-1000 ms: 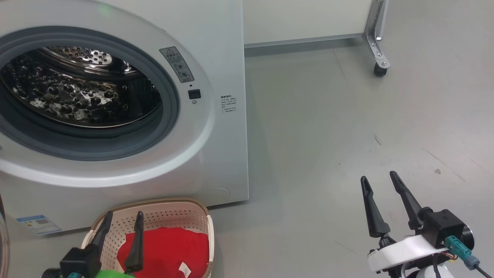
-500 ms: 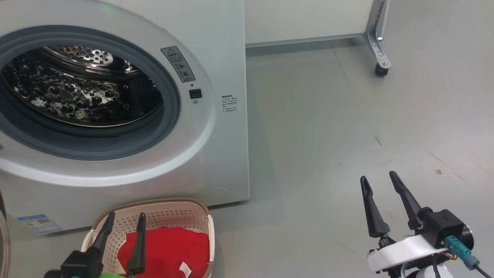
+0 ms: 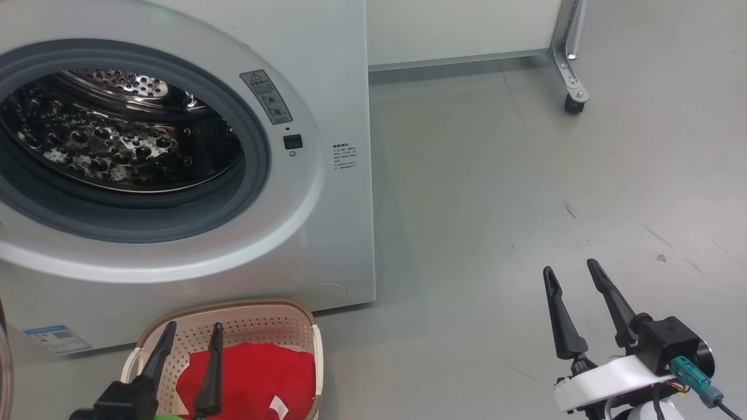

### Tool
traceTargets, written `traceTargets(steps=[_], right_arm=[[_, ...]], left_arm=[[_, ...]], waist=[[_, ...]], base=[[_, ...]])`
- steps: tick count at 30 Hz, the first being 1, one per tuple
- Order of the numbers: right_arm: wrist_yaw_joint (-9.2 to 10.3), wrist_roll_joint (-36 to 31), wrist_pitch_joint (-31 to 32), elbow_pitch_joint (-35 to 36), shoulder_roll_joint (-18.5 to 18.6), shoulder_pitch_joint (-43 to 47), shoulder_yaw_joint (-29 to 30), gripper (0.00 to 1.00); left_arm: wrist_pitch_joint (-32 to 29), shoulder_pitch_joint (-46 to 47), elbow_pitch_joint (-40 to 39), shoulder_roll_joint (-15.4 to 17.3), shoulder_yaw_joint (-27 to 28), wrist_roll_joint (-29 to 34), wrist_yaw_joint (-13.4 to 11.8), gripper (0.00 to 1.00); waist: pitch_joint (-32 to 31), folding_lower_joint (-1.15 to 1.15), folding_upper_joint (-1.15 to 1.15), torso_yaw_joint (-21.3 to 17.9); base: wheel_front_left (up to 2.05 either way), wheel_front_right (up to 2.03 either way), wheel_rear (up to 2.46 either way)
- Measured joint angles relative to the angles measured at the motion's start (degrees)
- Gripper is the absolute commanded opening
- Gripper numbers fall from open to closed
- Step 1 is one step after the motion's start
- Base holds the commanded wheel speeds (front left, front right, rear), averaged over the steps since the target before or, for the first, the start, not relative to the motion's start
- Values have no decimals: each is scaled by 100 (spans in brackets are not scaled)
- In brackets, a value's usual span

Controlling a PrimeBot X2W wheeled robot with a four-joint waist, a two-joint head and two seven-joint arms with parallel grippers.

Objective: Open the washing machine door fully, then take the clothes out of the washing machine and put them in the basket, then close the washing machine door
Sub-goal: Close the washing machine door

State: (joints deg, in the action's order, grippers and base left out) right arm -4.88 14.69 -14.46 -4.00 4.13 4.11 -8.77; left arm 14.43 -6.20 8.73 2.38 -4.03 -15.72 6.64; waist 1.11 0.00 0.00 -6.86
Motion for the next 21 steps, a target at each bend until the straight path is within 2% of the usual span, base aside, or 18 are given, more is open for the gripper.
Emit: traceTargets(steps=[21], right_arm=[[-1,0,0,-9,-4,0,-23,100]], left_arm=[[0,-39,-78,2,-86,-101,-109,100]], waist=[[-22,0,0,9]], base=[[-3,3,0]])
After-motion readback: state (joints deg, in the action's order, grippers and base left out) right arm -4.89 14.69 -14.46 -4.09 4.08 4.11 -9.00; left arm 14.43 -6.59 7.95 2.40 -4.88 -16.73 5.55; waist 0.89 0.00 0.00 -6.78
